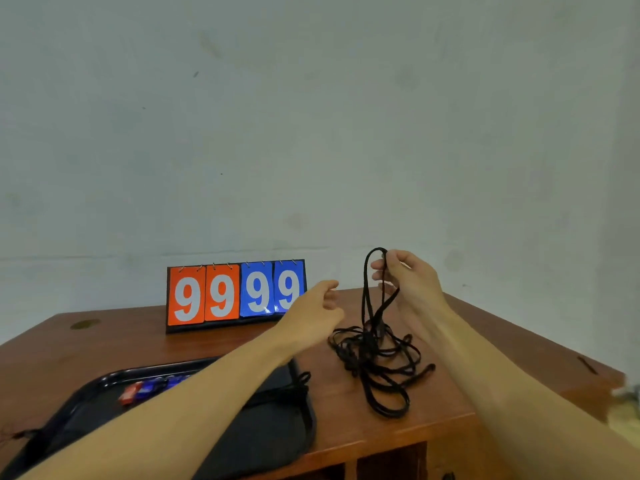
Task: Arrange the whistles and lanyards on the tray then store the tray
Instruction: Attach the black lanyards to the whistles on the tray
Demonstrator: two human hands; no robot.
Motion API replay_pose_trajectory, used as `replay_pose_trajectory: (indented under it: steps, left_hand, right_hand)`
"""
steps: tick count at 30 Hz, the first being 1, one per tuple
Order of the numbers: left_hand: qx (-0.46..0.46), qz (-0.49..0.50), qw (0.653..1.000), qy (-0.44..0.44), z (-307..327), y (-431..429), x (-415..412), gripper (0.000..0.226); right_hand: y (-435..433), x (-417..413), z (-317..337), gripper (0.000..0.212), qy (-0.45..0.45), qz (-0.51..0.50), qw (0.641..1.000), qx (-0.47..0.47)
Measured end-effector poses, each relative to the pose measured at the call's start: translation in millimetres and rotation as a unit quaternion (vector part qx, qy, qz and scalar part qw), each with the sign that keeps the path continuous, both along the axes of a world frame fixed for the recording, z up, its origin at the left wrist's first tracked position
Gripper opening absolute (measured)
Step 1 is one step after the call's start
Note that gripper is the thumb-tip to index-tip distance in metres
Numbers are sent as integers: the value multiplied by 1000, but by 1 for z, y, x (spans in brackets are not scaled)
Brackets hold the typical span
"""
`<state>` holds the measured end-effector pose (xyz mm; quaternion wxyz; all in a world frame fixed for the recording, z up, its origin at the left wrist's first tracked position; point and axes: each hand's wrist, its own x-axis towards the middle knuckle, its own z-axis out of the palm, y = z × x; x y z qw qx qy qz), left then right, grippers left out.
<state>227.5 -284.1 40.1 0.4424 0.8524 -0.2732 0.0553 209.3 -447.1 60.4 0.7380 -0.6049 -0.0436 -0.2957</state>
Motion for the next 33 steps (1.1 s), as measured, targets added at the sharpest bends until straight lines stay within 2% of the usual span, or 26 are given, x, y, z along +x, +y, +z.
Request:
replay_pose_trajectory:
  steps: [2,4,7,9,10,13,17,20,23,26,27,29,31,33]
  left_hand:
    - [-11,-27,999,21,6,-5,-2,67]
    - [-15,-51,998,29,11,-11,-5,67]
    - [-25,-44,999,11,18,-18,-7,38]
    - [-44,-31,999,-3,23,-20,-9,17]
    - [-55,-36,998,-6,24,-18,-11,15]
    - [-73,-63,995,18,29,-5,-16,19]
    - [-40,-32,998,39,30,20,-15,27]
    - [1,2,1000,9,32,37,-20,31]
    - [40,19,999,10,29,55,-25,23]
    - [97,60,994,-4,13,68,-29,50]
    - [78,78,993,-30,7,70,-33,54]
    - [-3,86,995,-55,-2,74,-48,41]
    - [-41,43,998,-33,-9,78,-61,25]
    - [-30,-5,1000,6,-12,82,-70,24]
  right_hand:
    - [0,-6,9,16,-8,61,998,27]
    - [0,-12,17,15,-9,113,993,32]
    - [-2,-19,23,14,-11,152,988,19]
    - [-4,-21,22,13,-8,142,990,13]
    - [-7,-22,20,13,-4,131,991,12]
    - [-13,-22,11,14,15,88,996,14]
    - [-11,-21,-2,14,43,61,997,14]
    - [1,-21,-7,16,59,73,996,-8]
    - [20,-24,-11,20,59,124,990,-4]
    - [46,-28,-8,20,43,171,984,37]
    - [56,-28,-6,21,38,181,981,54]
    - [74,-30,-2,21,33,195,977,82]
    - [90,-30,2,23,36,199,975,93]
    - [104,-31,5,24,38,200,975,90]
